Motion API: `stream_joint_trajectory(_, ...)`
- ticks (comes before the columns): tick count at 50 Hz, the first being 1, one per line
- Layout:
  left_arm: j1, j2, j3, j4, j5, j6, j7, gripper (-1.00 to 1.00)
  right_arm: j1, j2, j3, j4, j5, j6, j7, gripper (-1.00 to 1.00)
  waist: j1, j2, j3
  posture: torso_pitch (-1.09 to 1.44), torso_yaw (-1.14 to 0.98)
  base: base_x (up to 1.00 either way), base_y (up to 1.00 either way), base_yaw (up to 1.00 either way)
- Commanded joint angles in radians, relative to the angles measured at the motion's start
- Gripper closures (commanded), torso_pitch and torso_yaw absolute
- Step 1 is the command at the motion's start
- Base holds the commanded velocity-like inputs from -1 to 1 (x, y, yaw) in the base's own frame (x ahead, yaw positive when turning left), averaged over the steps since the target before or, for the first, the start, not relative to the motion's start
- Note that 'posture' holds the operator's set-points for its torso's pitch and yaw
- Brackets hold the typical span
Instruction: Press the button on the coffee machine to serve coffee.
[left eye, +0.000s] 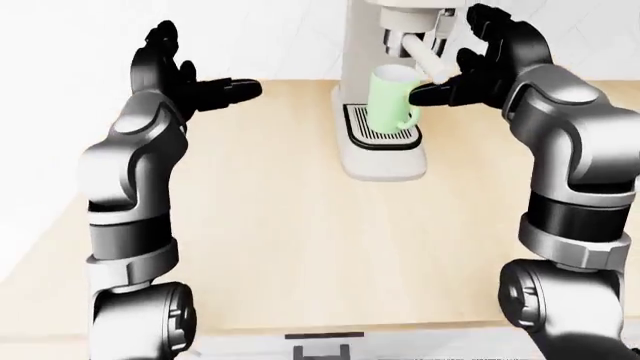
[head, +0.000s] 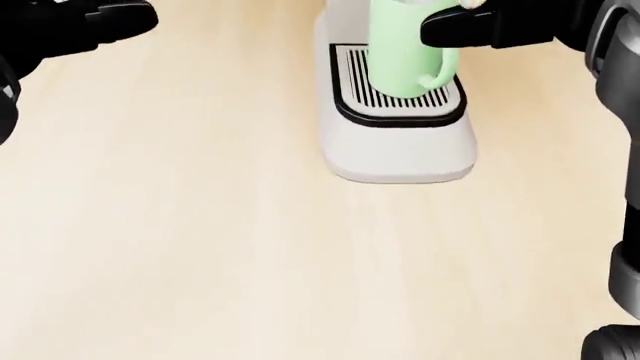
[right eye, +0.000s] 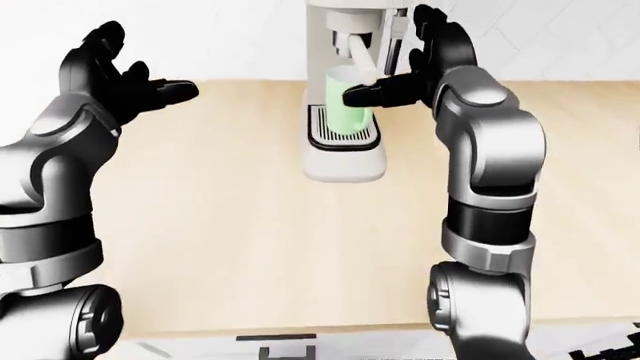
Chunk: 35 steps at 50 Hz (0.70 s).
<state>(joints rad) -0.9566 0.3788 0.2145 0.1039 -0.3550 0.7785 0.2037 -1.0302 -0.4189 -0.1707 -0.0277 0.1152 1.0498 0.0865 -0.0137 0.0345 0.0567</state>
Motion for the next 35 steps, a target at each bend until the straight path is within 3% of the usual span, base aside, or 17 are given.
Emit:
stream_joint_trajectory(1,-0.038,0.002,-0.006,-0.043,-0.010,-0.026,-0.008,-1.00,-0.029,-0.019,-0.028,-0.037,-0.007,-0.034,-0.008,-1.00,-0.008,0.005,-0.028,0.00,0.00,0.00,0.00,0.00)
stream_joint_trajectory(5,-0.033,0.001,-0.007,-0.043,-0.008,-0.031,-0.009,-1.00,-0.016,-0.022,-0.030,-0.046,-0.010,-0.035,-0.014,-1.00,0.010,-0.023,-0.017,0.00,0.00,0.00,0.00,0.00)
stream_joint_trajectory(8,-0.030,-0.001,-0.007,-0.047,-0.008,-0.030,-0.008,-1.00,-0.013,-0.019,-0.033,-0.048,-0.007,-0.036,-0.016,-1.00,0.026,-0.067,-0.028,0.00,0.00,0.00,0.00,0.00)
stream_joint_trajectory(9,-0.029,-0.002,-0.007,-0.049,-0.009,-0.029,-0.008,-1.00,-0.012,-0.019,-0.033,-0.049,-0.007,-0.036,-0.017,-1.00,0.029,-0.051,-0.019,0.00,0.00,0.00,0.00,0.00)
stream_joint_trajectory(23,-0.022,-0.009,-0.016,-0.061,0.003,-0.023,-0.015,-1.00,-0.004,-0.017,-0.032,-0.048,-0.003,-0.043,-0.025,-1.00,0.014,-0.024,-0.032,0.00,0.00,0.00,0.00,0.00)
stream_joint_trajectory(30,-0.021,-0.011,-0.012,-0.058,-0.003,-0.020,-0.022,-1.00,0.000,-0.016,-0.032,-0.035,-0.002,-0.057,-0.027,-1.00,0.013,-0.021,-0.052,-0.04,0.00,0.00,0.00,0.00)
stream_joint_trajectory(35,-0.028,-0.012,-0.009,-0.046,-0.008,-0.023,-0.024,-1.00,-0.008,-0.017,-0.030,-0.033,0.000,-0.053,-0.026,-1.00,0.014,-0.027,-0.079,-0.09,0.00,0.00,0.00,0.00)
